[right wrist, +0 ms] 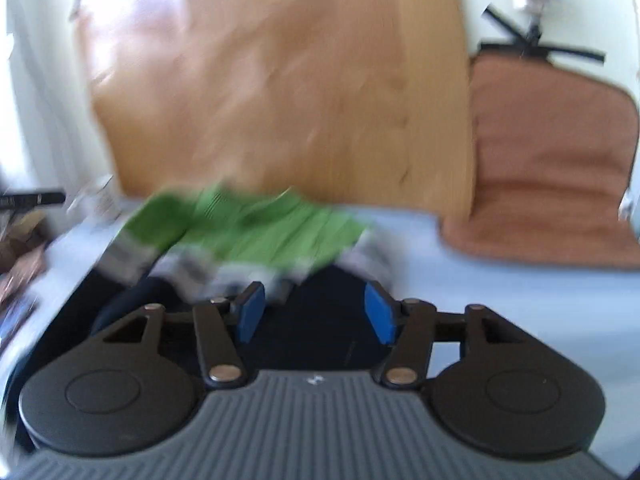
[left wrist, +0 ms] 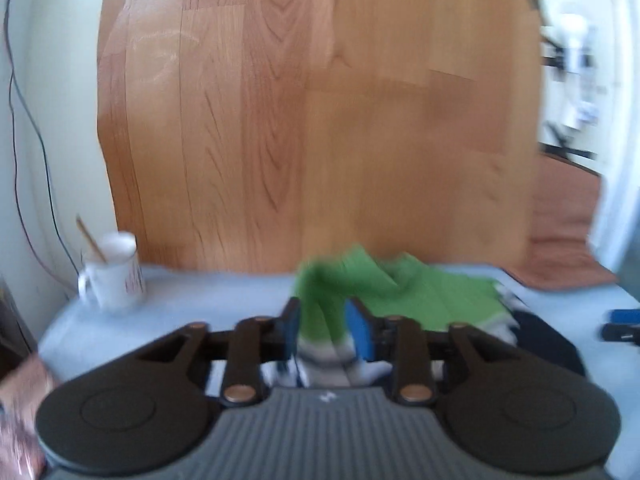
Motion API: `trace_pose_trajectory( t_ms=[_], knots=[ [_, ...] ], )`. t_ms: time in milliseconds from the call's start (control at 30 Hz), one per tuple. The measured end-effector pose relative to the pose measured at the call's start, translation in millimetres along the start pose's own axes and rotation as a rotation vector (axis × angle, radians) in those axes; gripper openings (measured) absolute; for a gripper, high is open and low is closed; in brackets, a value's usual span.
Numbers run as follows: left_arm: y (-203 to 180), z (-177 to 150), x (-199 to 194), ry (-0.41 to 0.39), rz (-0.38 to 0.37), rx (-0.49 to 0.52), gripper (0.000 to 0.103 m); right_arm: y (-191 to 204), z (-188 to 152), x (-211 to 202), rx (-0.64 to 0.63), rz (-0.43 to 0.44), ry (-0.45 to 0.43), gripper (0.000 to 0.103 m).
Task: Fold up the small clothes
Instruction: 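Lay the sweaters flat on the bed and open both grippers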
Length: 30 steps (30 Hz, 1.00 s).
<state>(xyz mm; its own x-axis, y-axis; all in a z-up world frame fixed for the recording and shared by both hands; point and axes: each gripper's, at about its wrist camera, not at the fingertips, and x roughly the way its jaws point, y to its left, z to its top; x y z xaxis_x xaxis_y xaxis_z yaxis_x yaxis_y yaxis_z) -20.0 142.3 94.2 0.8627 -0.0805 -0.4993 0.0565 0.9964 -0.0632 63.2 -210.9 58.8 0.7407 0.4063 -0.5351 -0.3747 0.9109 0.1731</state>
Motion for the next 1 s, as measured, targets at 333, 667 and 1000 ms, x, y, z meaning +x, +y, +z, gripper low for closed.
trace_pose_trajectory(
  t_ms=[333,667,1000],
  knots=[
    [-27,-117,-67,0.222,-0.334,-0.161,0.059,38,-54,39,0.273,0.324,0.254,0.062],
    [-38,-144,-55,0.281,-0.314,-0.223,0.07,-41,22,-57,0.385,-0.113,-0.329,0.022],
    [2,-146,-51,0.299,-0.348,-0.442,0.09,-46,-74,-53,0.414,-0.011,-0.045,0.062]
  ],
)
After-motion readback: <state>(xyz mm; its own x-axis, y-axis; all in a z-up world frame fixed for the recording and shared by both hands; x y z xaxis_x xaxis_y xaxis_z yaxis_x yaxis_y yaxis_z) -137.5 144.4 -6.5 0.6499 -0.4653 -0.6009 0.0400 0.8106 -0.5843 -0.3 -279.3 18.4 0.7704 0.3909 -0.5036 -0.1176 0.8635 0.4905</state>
